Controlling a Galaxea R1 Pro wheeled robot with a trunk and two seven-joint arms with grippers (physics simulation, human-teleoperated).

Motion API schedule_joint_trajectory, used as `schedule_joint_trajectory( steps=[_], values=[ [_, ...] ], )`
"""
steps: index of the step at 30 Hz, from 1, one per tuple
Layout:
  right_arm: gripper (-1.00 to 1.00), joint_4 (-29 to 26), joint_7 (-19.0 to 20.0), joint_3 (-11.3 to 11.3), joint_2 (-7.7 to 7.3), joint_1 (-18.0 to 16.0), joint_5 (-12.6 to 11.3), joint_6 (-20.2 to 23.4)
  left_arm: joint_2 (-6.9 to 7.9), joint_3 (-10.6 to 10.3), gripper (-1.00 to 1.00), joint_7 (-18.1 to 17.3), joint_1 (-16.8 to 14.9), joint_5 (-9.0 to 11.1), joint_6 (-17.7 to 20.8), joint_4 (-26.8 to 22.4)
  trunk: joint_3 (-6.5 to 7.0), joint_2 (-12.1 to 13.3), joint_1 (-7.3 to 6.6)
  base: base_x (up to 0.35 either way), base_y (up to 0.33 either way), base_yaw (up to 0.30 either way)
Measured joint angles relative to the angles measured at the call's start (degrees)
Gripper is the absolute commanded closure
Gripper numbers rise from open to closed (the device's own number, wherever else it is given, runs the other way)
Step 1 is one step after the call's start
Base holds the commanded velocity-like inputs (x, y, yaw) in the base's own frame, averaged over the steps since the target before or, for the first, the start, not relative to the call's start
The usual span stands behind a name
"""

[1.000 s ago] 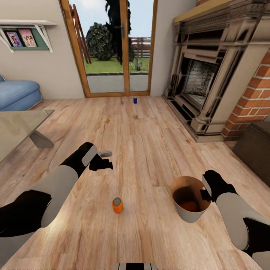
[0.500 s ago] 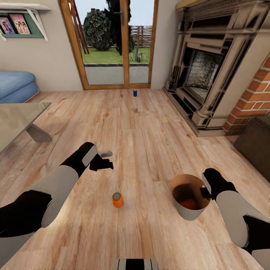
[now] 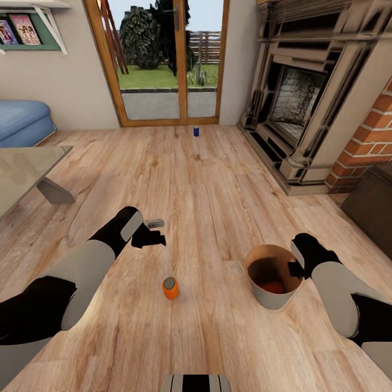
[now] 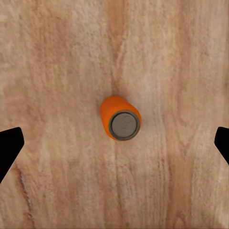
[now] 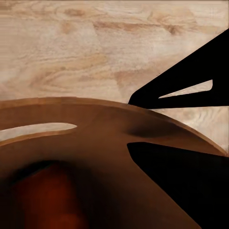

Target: Put the three can of soda from the living room inside the tash can in the kitchen.

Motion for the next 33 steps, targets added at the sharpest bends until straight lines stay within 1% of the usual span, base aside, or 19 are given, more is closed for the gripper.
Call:
schedule_joint_trajectory(
  steps=[1, 3, 4, 5, 6, 7, 8, 11, 12, 13, 14, 16, 17, 20, 22, 23, 28, 29, 33],
  values=[
    [1.0, 0.09, 0.02, -0.07, 0.0, -1.29, -0.87, -0.01, -0.09, 0.0, -1.0, 0.0, 0.0, -0.01, 0.0, 0.0, 0.0, 0.0, 0.0, 0.0, 0.0, 0.0],
    [1.0, -3.47, 0.12, -0.3, 0.05, -2.61, -2.98, -0.17, -0.16, 0.0, -1.0, -0.01, 0.0, -0.01, -0.01, 0.01, 0.0, 0.0, 0.0, 0.0, 0.0, 0.0],
    [1.0, -5.3, 0.16, -0.25, 0.05, -3.32, -2.77, -0.5, -0.2, -0.01, -1.0, -0.01, 0.0, -0.01, -0.02, 0.02, 0.01, -0.01, -0.01, 0.0, 0.0, 0.0],
    [1.0, -5.16, 0.08, -0.09, 0.07, -4.0, -1.34, -1.59, -0.23, -0.01, -1.0, -0.01, 0.0, -0.01, -0.02, 0.03, 0.01, -0.01, -0.01, 0.0, 0.0, 0.0],
    [1.0, -4.62, -0.1, 0.28, 0.07, -5.36, 0.31, -0.02, -0.26, 0.0, -1.0, -0.02, 0.0, -0.03, -0.01, 0.07, 0.02, -0.01, -0.02, 0.0, 0.0, 0.0],
    [1.0, -4.09, -0.18, 0.61, 0.07, -6.11, 1.1, 0.0, -0.25, 0.0, -1.0, -0.03, 0.0, -0.05, 0.0, 0.09, 0.0, 0.0, 0.0, 0.0, 0.0, 0.0],
    [1.0, -3.96, -0.14, 1.0, 0.08, -6.94, 0.94, 0.0, -0.25, 0.0, -1.0, -0.04, 0.0, -0.06, 0.0, 0.11, 0.0, 0.0, 0.0, 0.0, 0.0, 0.0],
    [1.0, -2.23, 0.09, 2.23, 0.06, -9.68, -1.33, -0.07, -0.25, 0.0, -1.0, -0.07, 0.0, -0.08, -0.01, 0.12, 0.0, 0.0, 0.0, 0.0, 0.0, 0.0],
    [1.0, -1.31, 0.13, 2.58, 0.05, -10.64, -1.58, -0.1, -0.25, 0.0, -1.0, -0.08, 0.0, -0.06, -0.01, 0.12, 0.0, 0.0, 0.0, 0.0, 0.0, 0.0],
    [1.0, -0.26, 0.11, 2.9, 0.05, -11.61, -1.43, -0.09, -0.25, 0.0, -1.0, -0.08, 0.0, -0.07, -0.01, 0.13, 0.01, 0.0, 0.0, 0.0, 0.0, 0.0],
    [1.0, 2.01, 0.08, 3.51, 0.07, -13.38, -0.63, 0.0, -0.24, 0.0, -1.0, -0.08, 0.0, -0.08, 0.0, 0.14, 0.0, 0.0, 0.0, 0.0, 0.0, 0.0],
    [1.0, 3.97, 0.05, 3.91, 0.12, -14.97, 0.14, 0.0, -0.26, -0.02, -1.0, -0.05, 0.0, -0.07, 0.0, 0.15, 0.0, 0.0, 0.0, 0.0, 0.0, 0.0],
    [1.0, 6.38, -0.06, 4.46, 0.29, -16.69, 0.63, 0.0, -0.3, -0.06, -1.0, -0.02, 0.0, -0.07, 0.0, 0.16, 0.0, 0.0, 0.0, 0.0, 0.0, 0.0],
    [1.0, 7.32, 0.03, 4.15, 0.93, -17.5, -0.37, 0.0, -0.3, -0.08, -1.0, -0.01, 0.0, -0.09, 0.0, 0.2, 0.0, 0.0, 0.0, 0.0, 0.0, 0.0],
    [1.0, 7.67, 0.07, 3.76, 1.15, -17.68, -1.33, -0.09, -0.3, -0.09, -1.0, 0.02, 0.0, -0.1, 0.0, 0.23, -0.44, -0.02, 0.06, 0.0, 0.0, 0.0],
    [1.0, 7.77, 0.06, 3.7, 1.24, -17.75, -1.38, -0.09, -0.3, -0.09, -1.0, 0.04, 0.0, -0.1, 0.0, 0.24, -0.66, -0.03, 0.09, 0.0, 0.0, 0.0],
    [1.0, 8.21, -0.06, 4.53, 1.64, -17.97, 0.54, 0.0, -0.43, -0.21, -1.0, 0.08, 0.0, -0.08, 0.0, 0.07, -1.77, -0.1, 0.22, 0.0, 0.0, 0.0],
    [1.0, 8.27, -0.06, 4.61, 1.77, -17.98, 0.55, 0.0, -0.58, -0.23, -1.0, 0.08, 0.0, -0.07, 0.0, 0.04, -1.99, -0.11, 0.24, 0.0, 0.0, 0.0],
    [1.0, 8.31, 0.04, 4.15, 2.02, -18.01, -0.9, -0.05, -0.92, -0.26, -1.0, 0.08, 0.0, -0.1, 0.0, -0.07, -2.88, -0.17, 0.35, 0.0, 0.0, 0.0]
  ],
)
